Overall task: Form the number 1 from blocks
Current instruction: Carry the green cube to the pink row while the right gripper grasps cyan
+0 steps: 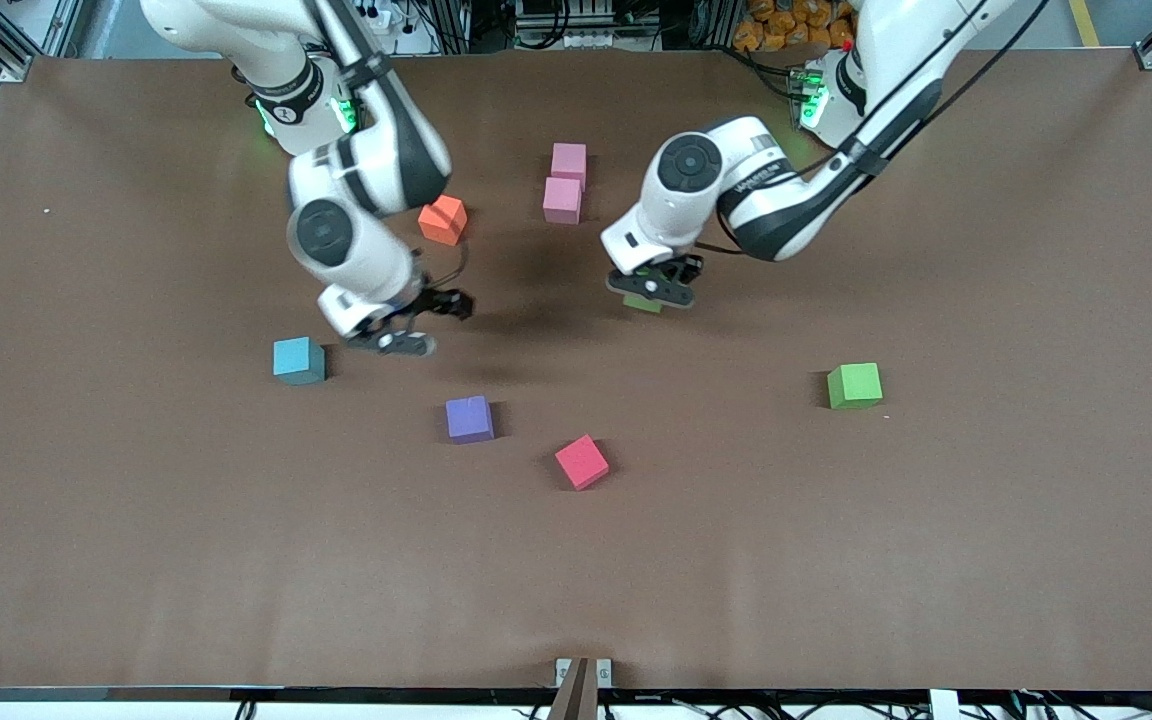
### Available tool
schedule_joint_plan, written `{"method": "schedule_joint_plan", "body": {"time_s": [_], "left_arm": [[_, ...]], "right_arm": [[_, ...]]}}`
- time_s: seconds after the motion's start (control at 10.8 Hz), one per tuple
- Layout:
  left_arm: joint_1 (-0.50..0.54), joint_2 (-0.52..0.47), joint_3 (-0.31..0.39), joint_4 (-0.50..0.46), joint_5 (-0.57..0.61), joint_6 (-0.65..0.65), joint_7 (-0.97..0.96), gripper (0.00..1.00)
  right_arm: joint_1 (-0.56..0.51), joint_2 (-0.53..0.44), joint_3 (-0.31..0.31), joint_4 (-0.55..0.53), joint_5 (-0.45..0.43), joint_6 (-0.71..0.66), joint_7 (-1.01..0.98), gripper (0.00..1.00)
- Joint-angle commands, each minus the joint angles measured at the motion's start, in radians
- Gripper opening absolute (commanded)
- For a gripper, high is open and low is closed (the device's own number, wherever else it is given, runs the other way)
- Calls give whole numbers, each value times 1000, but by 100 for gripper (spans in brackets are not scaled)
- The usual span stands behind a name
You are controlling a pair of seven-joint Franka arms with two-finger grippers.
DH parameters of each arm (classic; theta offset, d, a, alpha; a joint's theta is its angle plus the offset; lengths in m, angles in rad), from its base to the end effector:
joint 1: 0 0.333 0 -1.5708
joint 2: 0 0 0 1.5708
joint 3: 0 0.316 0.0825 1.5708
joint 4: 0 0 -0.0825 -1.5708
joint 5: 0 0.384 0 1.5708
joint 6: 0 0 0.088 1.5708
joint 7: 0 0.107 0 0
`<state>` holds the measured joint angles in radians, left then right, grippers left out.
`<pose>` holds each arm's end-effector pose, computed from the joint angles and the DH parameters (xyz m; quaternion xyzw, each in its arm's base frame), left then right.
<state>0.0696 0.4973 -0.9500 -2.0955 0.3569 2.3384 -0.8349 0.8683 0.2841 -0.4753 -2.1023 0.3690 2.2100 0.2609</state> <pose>0.3793 -0.4333 0.2728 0.9897 -0.1226 -0.0575 0.0459 0.5132 0.2294 0.2866 -0.9938 0.0507 0.0853 0.0503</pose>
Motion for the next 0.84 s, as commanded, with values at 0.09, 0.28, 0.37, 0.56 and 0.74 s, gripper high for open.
{"method": "schedule_joint_plan", "body": {"time_s": [0.09,0.28,0.37,0.56,0.74], "left_arm": [[-161,0,56,63,-56,-5,-123,0],[-224,12,88,69,-58,21,-157,0],[-252,17,112,69,-58,47,-173,0],[-289,29,154,80,-58,76,-181,0],[-356,76,198,130,-56,84,-228,0]], "right_arm": [[-182,52,7,21,-59,-7,-246,100],[-265,87,9,38,-108,-6,-371,100],[-285,98,9,38,-108,-6,-418,100],[-307,121,9,34,-108,-4,-472,100],[-342,153,9,38,-107,23,-543,100]]}}
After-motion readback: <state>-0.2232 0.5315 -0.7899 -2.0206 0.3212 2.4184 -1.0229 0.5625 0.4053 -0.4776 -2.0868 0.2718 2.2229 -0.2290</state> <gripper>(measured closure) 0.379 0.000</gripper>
